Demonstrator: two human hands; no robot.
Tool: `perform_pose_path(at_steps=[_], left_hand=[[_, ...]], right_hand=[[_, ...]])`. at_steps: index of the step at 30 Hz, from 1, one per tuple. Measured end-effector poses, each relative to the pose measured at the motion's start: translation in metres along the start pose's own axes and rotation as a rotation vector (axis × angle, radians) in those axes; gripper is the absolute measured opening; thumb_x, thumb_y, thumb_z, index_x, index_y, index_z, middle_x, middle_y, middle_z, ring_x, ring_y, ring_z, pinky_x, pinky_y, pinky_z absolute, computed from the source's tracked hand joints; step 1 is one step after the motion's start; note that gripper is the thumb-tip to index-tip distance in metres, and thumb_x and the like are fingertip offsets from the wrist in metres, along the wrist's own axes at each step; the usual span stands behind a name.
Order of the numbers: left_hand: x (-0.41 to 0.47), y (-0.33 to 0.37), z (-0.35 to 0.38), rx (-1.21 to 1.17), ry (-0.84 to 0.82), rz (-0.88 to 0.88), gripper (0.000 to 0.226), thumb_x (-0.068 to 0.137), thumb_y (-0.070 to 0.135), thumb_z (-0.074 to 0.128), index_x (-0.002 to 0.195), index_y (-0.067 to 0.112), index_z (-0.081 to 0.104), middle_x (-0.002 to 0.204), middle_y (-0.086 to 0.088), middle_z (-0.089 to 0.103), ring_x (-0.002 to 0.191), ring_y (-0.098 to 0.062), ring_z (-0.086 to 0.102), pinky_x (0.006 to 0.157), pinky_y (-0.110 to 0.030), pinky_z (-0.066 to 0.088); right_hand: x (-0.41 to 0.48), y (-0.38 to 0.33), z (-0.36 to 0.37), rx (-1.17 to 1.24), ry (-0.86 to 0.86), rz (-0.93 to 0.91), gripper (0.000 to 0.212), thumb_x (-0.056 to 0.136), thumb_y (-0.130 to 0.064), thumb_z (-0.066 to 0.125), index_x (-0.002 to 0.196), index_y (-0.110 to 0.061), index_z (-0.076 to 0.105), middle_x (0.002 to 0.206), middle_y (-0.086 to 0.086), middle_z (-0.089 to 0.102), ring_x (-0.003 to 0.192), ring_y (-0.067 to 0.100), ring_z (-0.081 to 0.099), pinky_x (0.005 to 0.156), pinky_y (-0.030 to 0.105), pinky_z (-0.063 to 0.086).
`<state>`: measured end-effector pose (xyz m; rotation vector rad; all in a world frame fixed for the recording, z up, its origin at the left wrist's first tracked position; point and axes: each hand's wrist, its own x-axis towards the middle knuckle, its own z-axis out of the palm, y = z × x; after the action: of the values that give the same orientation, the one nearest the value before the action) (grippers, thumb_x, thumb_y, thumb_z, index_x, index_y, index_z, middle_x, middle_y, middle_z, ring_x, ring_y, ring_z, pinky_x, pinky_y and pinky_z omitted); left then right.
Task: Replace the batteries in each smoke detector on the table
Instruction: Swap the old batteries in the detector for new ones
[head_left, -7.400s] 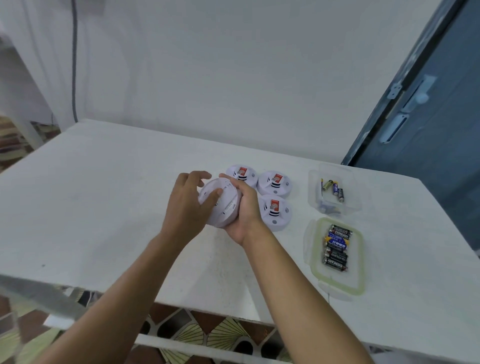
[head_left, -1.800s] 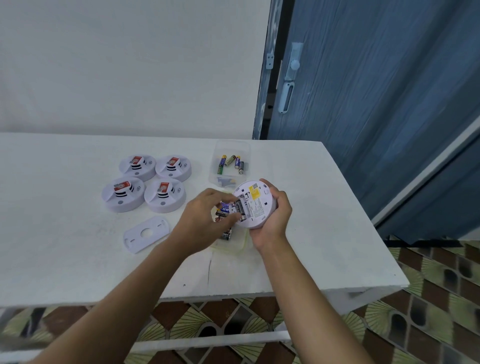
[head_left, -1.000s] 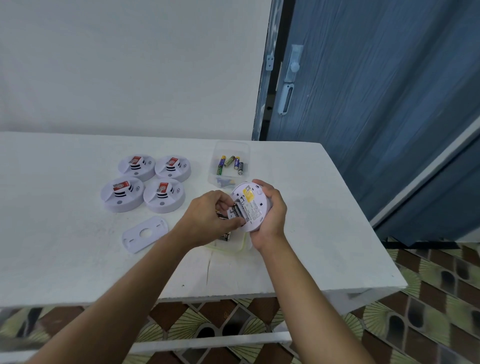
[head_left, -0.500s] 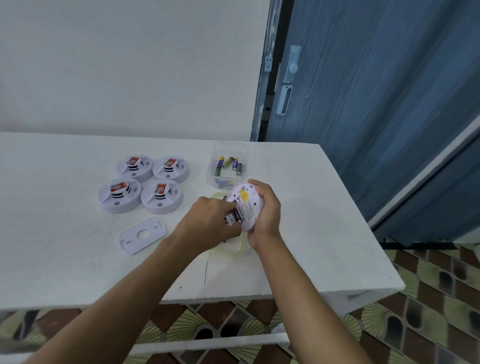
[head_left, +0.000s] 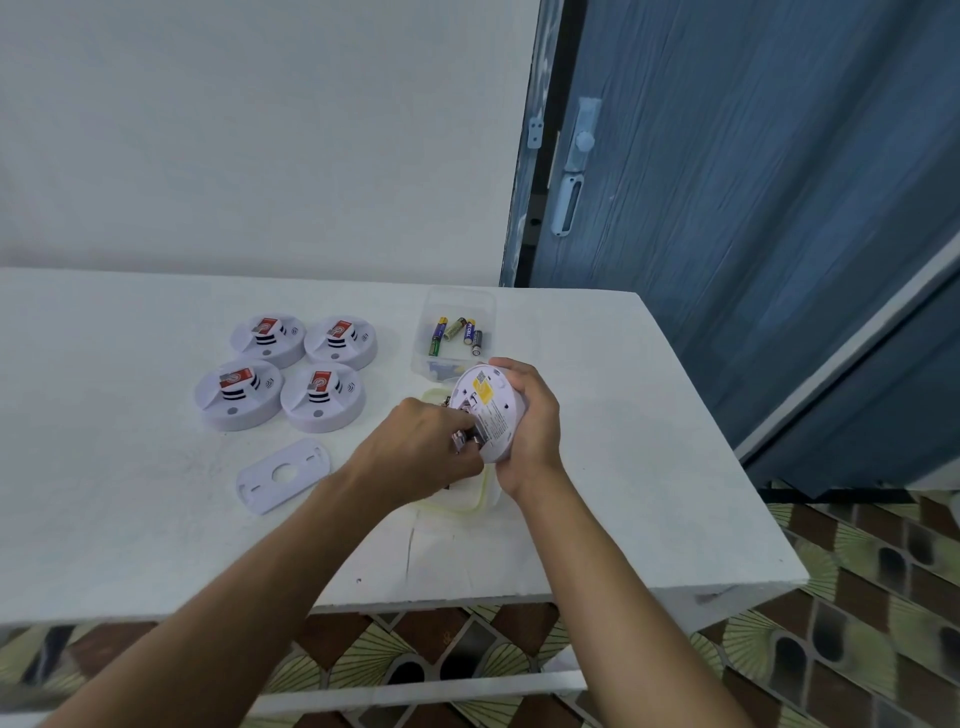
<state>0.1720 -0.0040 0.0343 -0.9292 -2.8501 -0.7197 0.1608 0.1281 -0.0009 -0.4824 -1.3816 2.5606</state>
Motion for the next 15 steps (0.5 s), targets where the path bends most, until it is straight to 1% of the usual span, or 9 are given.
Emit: perform_pose_path(at_steps=[1,2,4,6,8,10,11,13,15], left_hand=[[0.000,-0.003,0.001,-0.022,0.023,0.001,0.018,0.074,0.027,0.053,0.062,0.015,0.050,0.044,0.004,0.034,0.055,-0.030,0.047,0.044,-0.015,0.026],[0.000,-0.005,0.002,-0.041,0.046,-0.001,0.020,0.071,0.029,0.050,0.065,0.012,0.058,0.042,0.004,0.037,0.055,-0.029,0.044,0.044,-0.014,0.030],[0.000,-0.009,0.004,-0.075,0.072,0.010,0.031,0.069,0.029,0.047,0.078,0.012,0.072,0.045,0.003,0.046,0.056,-0.022,0.045,0.048,-0.010,0.034],[-0.001,-0.011,0.005,-0.120,0.069,0.024,0.036,0.071,0.030,0.046,0.085,0.014,0.074,0.050,0.001,0.052,0.059,-0.020,0.045,0.050,-0.011,0.035],[-0.004,-0.010,0.006,-0.201,0.069,-0.015,0.036,0.075,0.029,0.050,0.097,0.019,0.076,0.067,0.000,0.068,0.063,-0.019,0.056,0.059,-0.021,0.045],[-0.006,-0.010,0.009,-0.302,0.090,-0.098,0.030,0.083,0.029,0.061,0.108,0.021,0.075,0.086,0.003,0.074,0.074,-0.009,0.065,0.067,-0.017,0.048],[-0.006,-0.009,0.011,-0.364,0.107,-0.151,0.025,0.085,0.029,0.067,0.108,0.021,0.075,0.088,0.005,0.075,0.074,-0.003,0.065,0.066,-0.012,0.048],[-0.004,-0.010,0.015,-0.493,0.124,-0.274,0.018,0.083,0.026,0.075,0.101,0.024,0.077,0.077,0.015,0.072,0.066,0.006,0.062,0.061,-0.008,0.044],[-0.003,-0.013,0.018,-0.580,0.125,-0.359,0.011,0.079,0.017,0.077,0.088,0.023,0.078,0.061,0.018,0.066,0.057,0.006,0.059,0.063,-0.013,0.044]], right_hand=[[0.000,0.000,0.000,0.000,0.008,0.007,0.019,0.070,-0.025,0.060,0.081,-0.019,0.074,0.098,0.014,0.068,0.092,0.035,0.063,0.075,0.037,0.048],[0.001,0.000,0.000,0.000,0.020,0.013,0.019,0.070,-0.026,0.061,0.081,-0.020,0.074,0.099,0.014,0.068,0.092,0.035,0.063,0.076,0.037,0.048],[0.001,0.001,0.002,0.003,0.046,0.020,0.020,0.068,-0.027,0.062,0.082,-0.020,0.074,0.100,0.014,0.067,0.093,0.034,0.062,0.075,0.036,0.047],[0.001,0.001,0.004,0.025,0.076,0.023,0.020,0.067,-0.028,0.063,0.081,-0.021,0.074,0.099,0.014,0.066,0.092,0.033,0.062,0.074,0.035,0.048],[0.001,0.001,0.006,0.047,0.113,0.005,0.022,0.067,-0.029,0.062,0.083,-0.020,0.074,0.099,0.012,0.066,0.092,0.032,0.063,0.074,0.035,0.049],[0.001,0.002,0.007,0.058,0.134,-0.043,0.026,0.068,-0.028,0.060,0.088,-0.017,0.072,0.099,0.009,0.067,0.093,0.029,0.064,0.075,0.036,0.050],[0.000,0.002,0.007,0.055,0.138,-0.069,0.027,0.069,-0.028,0.058,0.090,-0.016,0.071,0.100,0.008,0.067,0.093,0.028,0.065,0.076,0.037,0.051],[-0.002,0.002,0.007,0.045,0.134,-0.110,0.028,0.070,-0.026,0.057,0.091,-0.015,0.070,0.099,0.007,0.067,0.092,0.025,0.065,0.076,0.035,0.051],[-0.002,0.003,0.006,0.037,0.132,-0.124,0.028,0.070,-0.025,0.057,0.091,-0.014,0.070,0.094,0.005,0.067,0.088,0.022,0.065,0.074,0.032,0.051]])
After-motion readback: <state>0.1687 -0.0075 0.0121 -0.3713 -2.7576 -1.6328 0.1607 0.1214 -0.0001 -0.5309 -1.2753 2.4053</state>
